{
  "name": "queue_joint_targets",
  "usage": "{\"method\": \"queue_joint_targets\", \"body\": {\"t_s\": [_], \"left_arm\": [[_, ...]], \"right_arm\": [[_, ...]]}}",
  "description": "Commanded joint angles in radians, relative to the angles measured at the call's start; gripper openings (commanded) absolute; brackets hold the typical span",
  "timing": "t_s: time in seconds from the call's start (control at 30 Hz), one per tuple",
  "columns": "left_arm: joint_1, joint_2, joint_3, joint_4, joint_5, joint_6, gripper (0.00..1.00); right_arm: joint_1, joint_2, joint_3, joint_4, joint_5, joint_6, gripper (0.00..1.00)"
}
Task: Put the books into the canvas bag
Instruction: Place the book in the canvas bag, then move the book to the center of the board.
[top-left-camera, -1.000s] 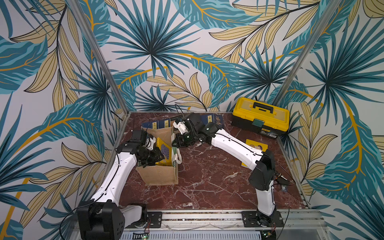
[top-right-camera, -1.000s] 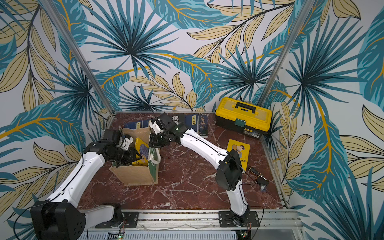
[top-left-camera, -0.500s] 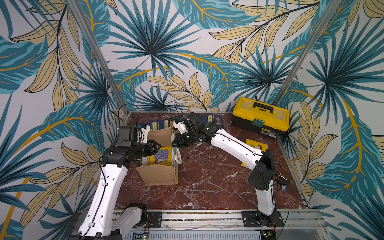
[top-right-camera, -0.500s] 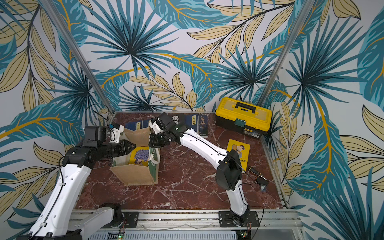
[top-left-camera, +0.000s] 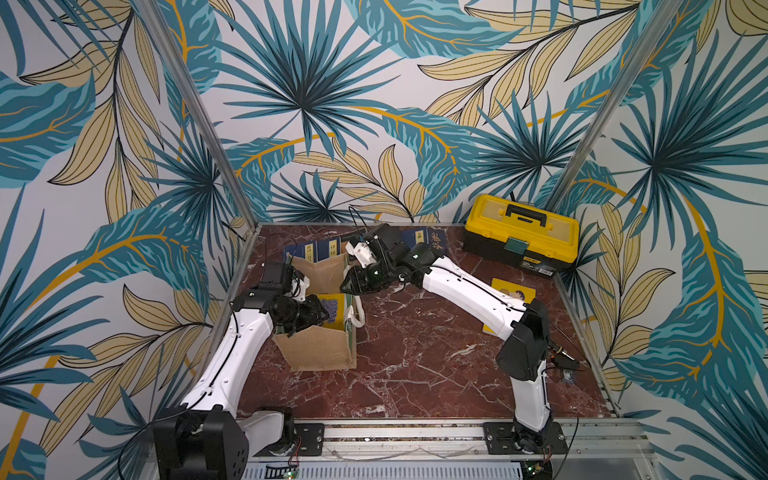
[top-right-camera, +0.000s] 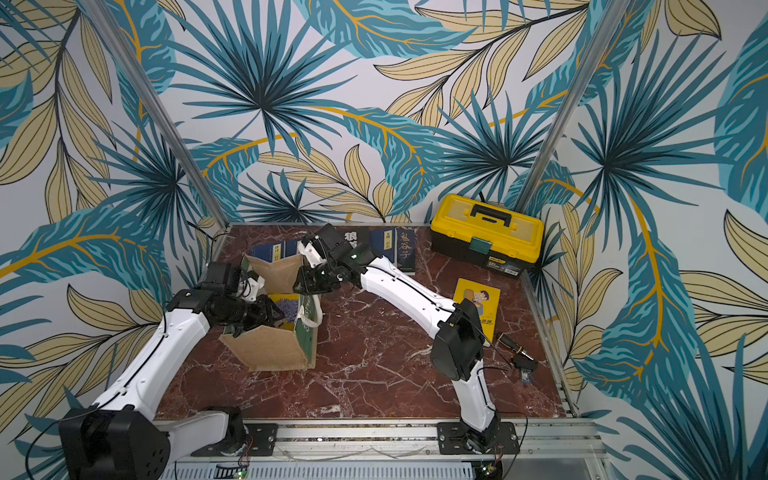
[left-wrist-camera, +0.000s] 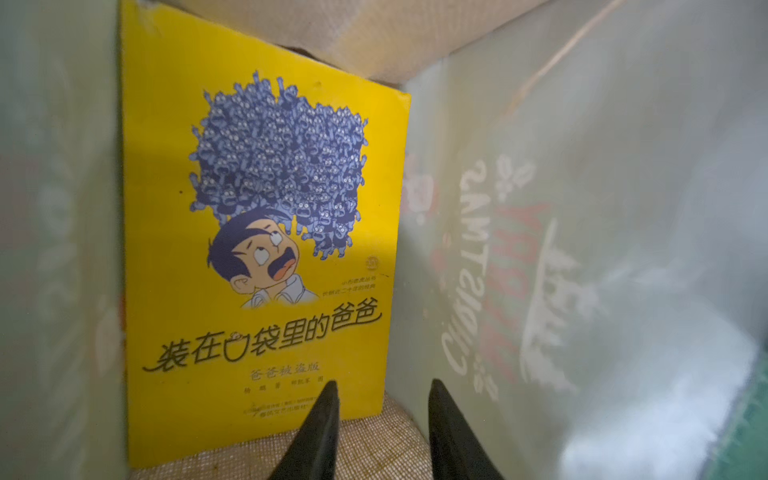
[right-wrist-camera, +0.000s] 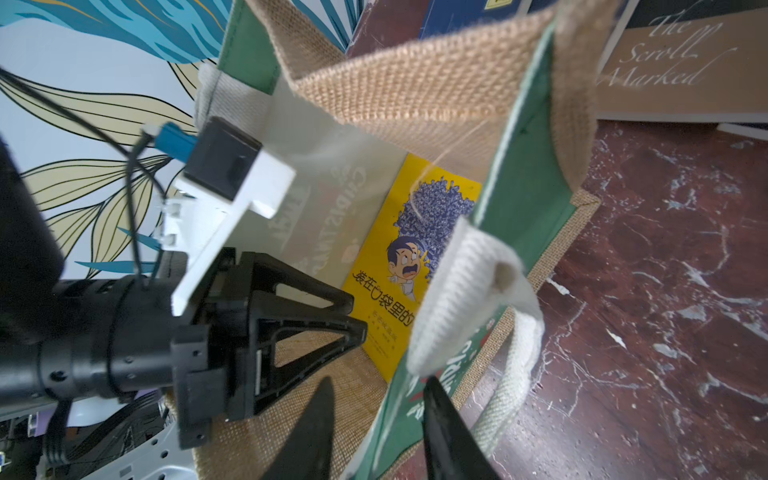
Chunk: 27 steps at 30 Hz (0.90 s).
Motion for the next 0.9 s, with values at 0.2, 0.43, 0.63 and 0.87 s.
{"method": "queue_joint_targets", "body": {"t_s": [0.2,0.43,0.63,0.87], "left_arm": [[-0.065,-0.117,0.217,0.022,-0.091,-0.054,0.37],[-0.377,0.0,0.439,0.025,-0.32,-0.078,0.37],[-0.612,0.208,0.552,0.1,-0.442,-0.083,0.4],[-0.77,0.497,0.636,0.276,-0.425,-0.133,0.47]], "right_arm": [[-0.175,-0.192,-0.116,-0.172,0.201,-0.093,0.58],[-0.45,-0.384,-0.442,-0.15,0.435,-0.091,0.71],[-0.733,-0.473,-0.709,-0.029,0.519,-0.036,0.76],[-0.933,-0.419,-0.803,0.062,0.582,-0.016,0.77]]}}
